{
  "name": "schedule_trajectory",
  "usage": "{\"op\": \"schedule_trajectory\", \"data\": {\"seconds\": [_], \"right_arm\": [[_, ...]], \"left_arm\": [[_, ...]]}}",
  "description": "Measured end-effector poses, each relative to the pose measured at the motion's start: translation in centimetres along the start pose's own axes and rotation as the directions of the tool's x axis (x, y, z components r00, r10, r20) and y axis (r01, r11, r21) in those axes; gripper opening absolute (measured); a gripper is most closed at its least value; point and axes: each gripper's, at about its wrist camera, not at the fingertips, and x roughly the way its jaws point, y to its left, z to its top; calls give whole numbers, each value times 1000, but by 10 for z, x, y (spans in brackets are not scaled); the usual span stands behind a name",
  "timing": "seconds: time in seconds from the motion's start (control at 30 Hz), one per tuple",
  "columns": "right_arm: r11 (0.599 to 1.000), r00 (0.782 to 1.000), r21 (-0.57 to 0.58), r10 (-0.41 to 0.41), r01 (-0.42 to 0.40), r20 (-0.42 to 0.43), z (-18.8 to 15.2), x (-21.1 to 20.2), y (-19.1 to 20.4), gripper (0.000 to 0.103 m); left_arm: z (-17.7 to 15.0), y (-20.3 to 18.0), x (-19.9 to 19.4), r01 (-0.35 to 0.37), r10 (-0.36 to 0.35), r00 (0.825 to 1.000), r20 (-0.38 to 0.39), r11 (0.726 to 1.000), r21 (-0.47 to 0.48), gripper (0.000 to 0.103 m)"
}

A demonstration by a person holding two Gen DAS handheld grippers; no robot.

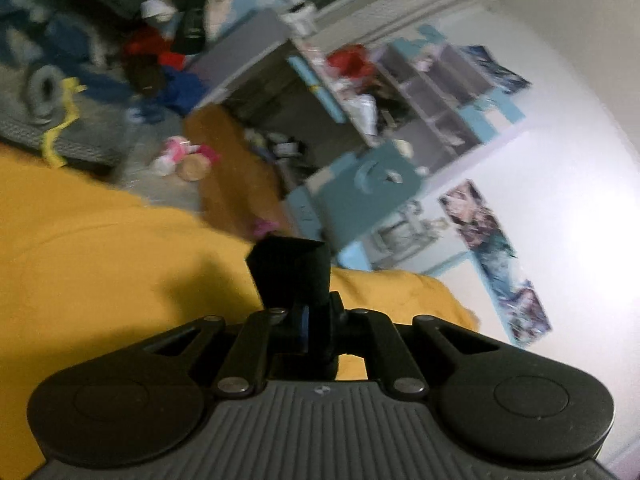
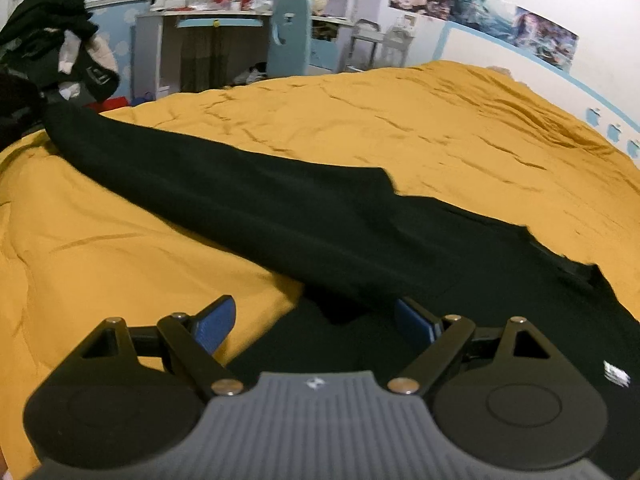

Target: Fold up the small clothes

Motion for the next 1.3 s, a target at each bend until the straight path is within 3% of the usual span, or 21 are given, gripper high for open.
{"op": "schedule_trajectory", "data": {"seconds": [0.13,0.2,0.33,0.47,0.53,0.67,0.77,0.8,0.87,0.9,0.93,0.97,1.03,1.1,1.13,1.17,1.2,1.23,1.3], "right_arm": [[997,1000,71,-26,27,-15,-14,-23,-36,83],[992,999,112,-48,50,-22,-24,-37,-59,83],[980,996,176,-86,90,-32,-47,-64,-105,83],[962,989,229,-142,149,-44,-75,-89,-147,83],[947,985,271,-162,172,-61,-89,-99,-169,83],[905,979,373,-187,205,-85,-113,-115,-210,83],[864,976,454,-190,217,-104,-132,-125,-238,83],[851,976,478,-189,218,-108,-138,-128,-246,83],[828,974,513,-196,227,-115,-149,-132,-262,83],[817,972,527,-200,234,-121,-154,-134,-270,83],[803,970,544,-205,243,-130,-158,-135,-277,83],[791,969,559,-208,248,-135,-161,-135,-283,83],[760,969,601,-206,247,-138,-166,-136,-297,83],[728,974,648,-189,225,-126,-170,-137,-312,83],[717,976,664,-183,213,-116,-169,-137,-317,83],[708,979,678,-176,198,-102,-168,-137,-324,83],[699,982,692,-169,181,-86,-168,-137,-331,83],[689,985,707,-160,160,-67,-167,-135,-339,83],[664,987,735,-158,139,-44,-168,-130,-355,82]], "left_arm": [[-7,-65,-1,119,-117,993,-24,990,71,8],[-19,-106,0,190,-184,981,-62,975,114,8],[-65,-191,4,360,-330,928,-175,915,181,8],[-136,-269,16,526,-461,831,-312,833,173,8],[-179,-299,21,594,-509,772,-381,790,149,8],[-282,-344,36,692,-554,637,-536,717,82,8],[-360,-355,55,703,-520,562,-643,710,41,8],[-383,-355,65,695,-496,544,-677,718,32,8],[-438,-349,80,682,-436,486,-757,731,17,9],[-460,-346,86,667,-397,466,-791,745,18,12],[-485,-344,94,662,-346,425,-837,749,26,17],[-501,-346,98,661,-305,402,-863,749,43,18],[-517,-346,101,663,-243,378,-893,745,78,18],[-501,-344,94,687,-294,345,-891,726,26,18],[-483,-342,91,708,-332,334,-882,706,2,22],[-467,-342,87,724,-351,341,-872,690,5,27],[-444,-338,84,736,-362,361,-859,676,24,35],[-426,-332,81,740,-361,393,-845,670,58,42],[-384,-309,77,726,-335,480,-811,671,152,49]]}}
